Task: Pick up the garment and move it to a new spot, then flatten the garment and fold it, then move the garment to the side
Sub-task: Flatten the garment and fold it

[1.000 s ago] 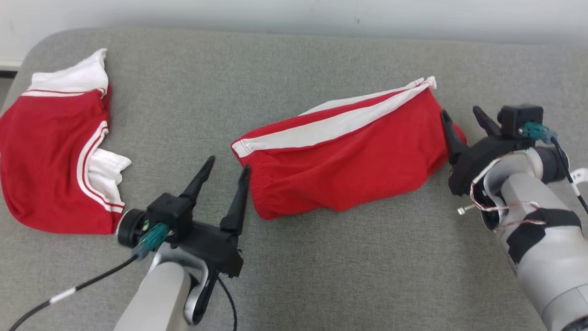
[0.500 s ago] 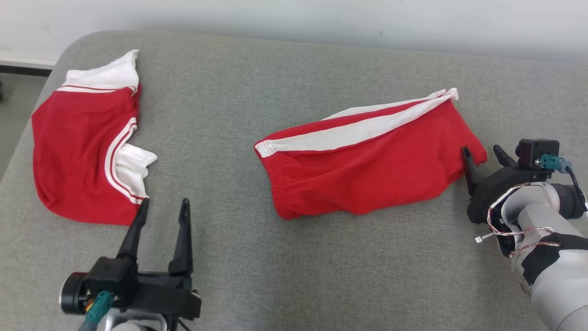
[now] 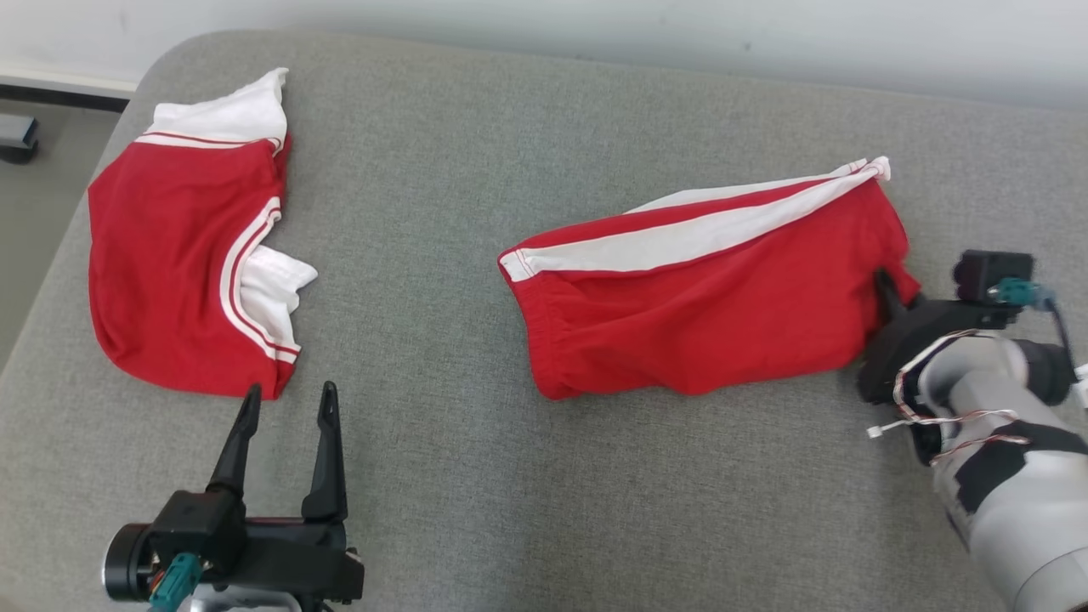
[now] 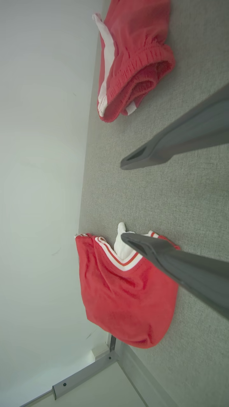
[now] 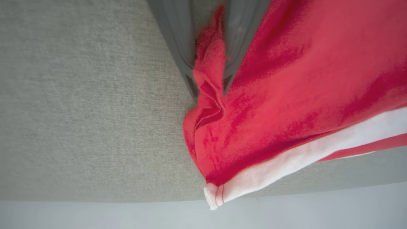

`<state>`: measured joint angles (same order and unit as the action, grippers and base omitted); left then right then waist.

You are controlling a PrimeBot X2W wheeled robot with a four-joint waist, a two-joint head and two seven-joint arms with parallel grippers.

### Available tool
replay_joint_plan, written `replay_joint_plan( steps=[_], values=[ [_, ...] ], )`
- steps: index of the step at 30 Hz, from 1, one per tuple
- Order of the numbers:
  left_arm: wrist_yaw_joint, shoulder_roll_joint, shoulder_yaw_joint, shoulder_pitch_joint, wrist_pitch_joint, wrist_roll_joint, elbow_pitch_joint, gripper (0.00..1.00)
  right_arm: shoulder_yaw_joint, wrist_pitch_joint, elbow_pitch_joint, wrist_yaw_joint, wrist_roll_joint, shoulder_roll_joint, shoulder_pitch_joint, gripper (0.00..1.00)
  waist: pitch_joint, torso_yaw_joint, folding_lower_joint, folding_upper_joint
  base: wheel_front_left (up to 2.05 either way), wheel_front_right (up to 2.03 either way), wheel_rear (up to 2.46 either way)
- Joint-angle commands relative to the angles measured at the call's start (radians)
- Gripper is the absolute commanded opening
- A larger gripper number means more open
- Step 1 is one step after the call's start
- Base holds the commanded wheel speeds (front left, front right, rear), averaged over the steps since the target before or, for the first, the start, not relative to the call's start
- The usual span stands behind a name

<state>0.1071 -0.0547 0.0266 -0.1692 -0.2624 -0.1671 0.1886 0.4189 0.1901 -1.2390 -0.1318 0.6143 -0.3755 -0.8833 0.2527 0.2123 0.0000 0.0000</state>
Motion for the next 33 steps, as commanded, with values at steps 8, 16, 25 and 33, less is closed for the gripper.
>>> replay_joint_plan(
  steps=[8, 16, 25, 33],
  values=[
    [0.007, 0.005, -0.050, 0.068, -0.004, 0.013, 0.001, 1.00, 0.067, 0.057, 0.155, 0.002, 0.049, -0.028, 0.151, 0.00, -0.071, -0.072, 0.0000, 0.0000, 0.00, 0.00, 0.00],
    [0.012, 0.005, -0.058, 0.102, -0.004, 0.009, -0.007, 1.00, 0.053, 0.057, 0.299, 0.002, 0.152, -0.112, 0.344, 0.00, -0.103, -0.117, 0.0000, 0.0000, 0.00, 0.00, 0.00],
    [0.014, 0.005, -0.073, 0.120, -0.004, 0.021, -0.022, 1.00, 0.000, 0.037, 0.359, 0.002, 0.171, -0.163, 0.436, 1.00, -0.119, -0.137, 0.0000, 0.0000, 0.00, 0.00, 0.00],
    [0.016, 0.005, -0.055, 0.108, -0.004, 0.076, -0.026, 1.00, -0.029, -0.053, 0.303, 0.002, 0.103, -0.164, 0.353, 1.00, -0.114, -0.118, 0.0000, 0.0000, 0.00, 0.00, 0.00]
  ],
)
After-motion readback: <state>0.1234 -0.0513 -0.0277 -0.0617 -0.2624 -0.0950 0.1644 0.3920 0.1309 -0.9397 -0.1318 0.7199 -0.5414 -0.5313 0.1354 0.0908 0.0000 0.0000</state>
